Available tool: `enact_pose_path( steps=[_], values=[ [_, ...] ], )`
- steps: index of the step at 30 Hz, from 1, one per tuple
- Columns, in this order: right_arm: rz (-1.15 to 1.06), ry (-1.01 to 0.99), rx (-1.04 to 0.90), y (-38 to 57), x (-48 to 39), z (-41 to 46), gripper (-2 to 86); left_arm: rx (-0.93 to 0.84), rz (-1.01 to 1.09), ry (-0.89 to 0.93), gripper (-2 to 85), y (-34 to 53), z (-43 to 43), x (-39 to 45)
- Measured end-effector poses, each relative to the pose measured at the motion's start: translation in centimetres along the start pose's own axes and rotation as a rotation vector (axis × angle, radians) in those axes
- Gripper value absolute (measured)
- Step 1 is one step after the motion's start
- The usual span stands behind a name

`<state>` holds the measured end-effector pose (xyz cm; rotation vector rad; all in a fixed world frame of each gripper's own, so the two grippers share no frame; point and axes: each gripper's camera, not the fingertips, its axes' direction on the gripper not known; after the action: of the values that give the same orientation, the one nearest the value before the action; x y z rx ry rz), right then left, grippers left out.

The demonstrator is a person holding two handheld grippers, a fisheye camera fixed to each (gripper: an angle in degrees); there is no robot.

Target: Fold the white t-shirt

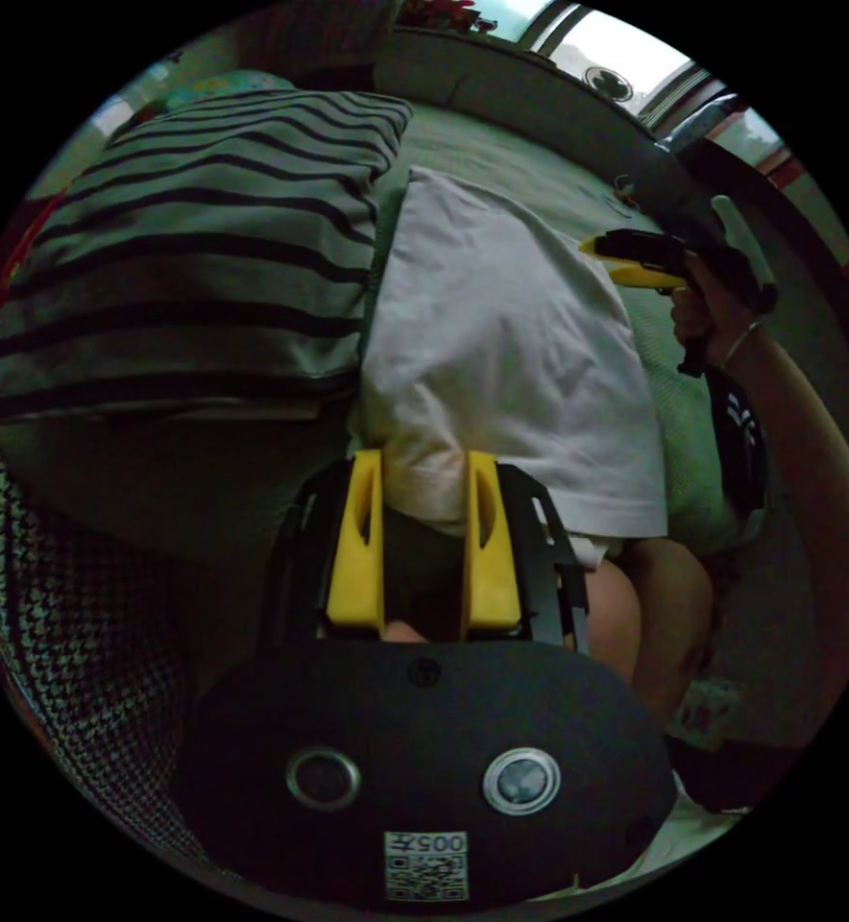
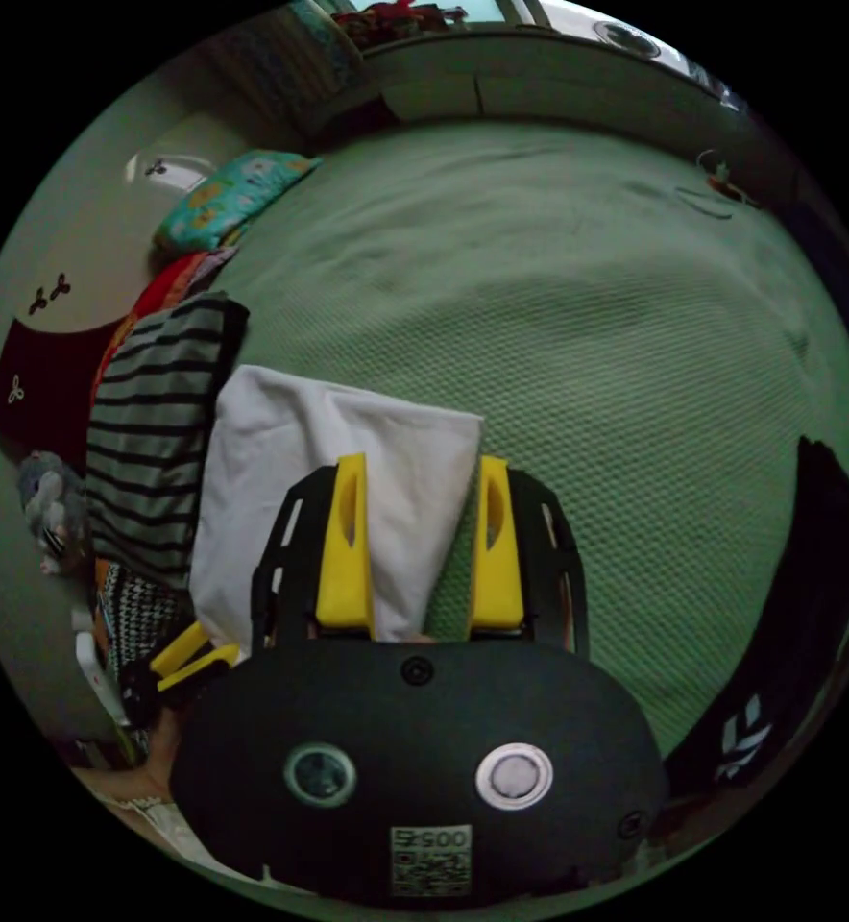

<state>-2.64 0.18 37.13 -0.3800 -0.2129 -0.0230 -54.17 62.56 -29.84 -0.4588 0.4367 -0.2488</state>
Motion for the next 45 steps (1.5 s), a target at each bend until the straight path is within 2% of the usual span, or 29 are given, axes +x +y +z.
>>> enact_pose_path(
  steps=[2,5,6,8,14,19,24,29,34,38,42,45],
  values=[
    [-0.016,0.046,-0.012,0.1,-2.1,0.7,12.4,0.007,-0.007,0.027,9.8,-0.2,-0.5,-0.7],
    [-0.095,0.193,0.001,0.7,-6.2,0.3,5.2,0.006,-0.018,0.046,7.6,-0.5,-1.3,-1.7],
    [-0.131,0.171,0.001,1.0,-7.7,-0.4,1.2,0.003,-0.014,0.046,7.2,-0.5,-1.5,-1.9],
    [-0.148,0.205,0.016,1.4,-9.8,-1.8,-0.1,0.011,-0.009,0.079,5.9,-0.2,-3.0,-2.7],
    [-0.203,0.186,0.123,3.9,-16.0,-11.1,-0.5,0.118,0.017,0.201,5.2,1.6,-9.3,-3.2],
    [-0.300,0.330,0.206,7.1,-22.8,-18.3,-0.7,0.193,0.069,0.223,5.3,3.0,-14.4,-2.3],
    [-0.343,0.331,0.291,10.1,-29.7,-25.6,-0.5,0.279,0.088,0.222,5.9,4.4,-20.6,-3.1],
    [-0.398,0.271,0.380,10.6,-36.3,-29.4,-0.3,0.382,0.080,0.127,7.8,4.3,-28.5,-5.8],
    [-0.355,0.108,0.404,7.7,-41.0,-27.0,1.8,0.339,0.045,-0.057,9.2,1.1,-30.1,-8.3],
    [-0.242,0.116,0.212,6.3,-41.3,-18.5,5.9,0.164,-0.124,-0.068,10.0,-1.8,-24.5,-12.2],
    [-0.272,-0.109,0.180,14.0,-38.9,-14.2,5.6,0.212,-0.180,-0.136,9.2,0.3,-24.6,-11.6],
    [-0.303,-0.107,0.216,21.5,-37.8,-12.8,1.6,0.318,-0.119,-0.164,6.6,0.3,-26.0,-8.0]
  ],
)
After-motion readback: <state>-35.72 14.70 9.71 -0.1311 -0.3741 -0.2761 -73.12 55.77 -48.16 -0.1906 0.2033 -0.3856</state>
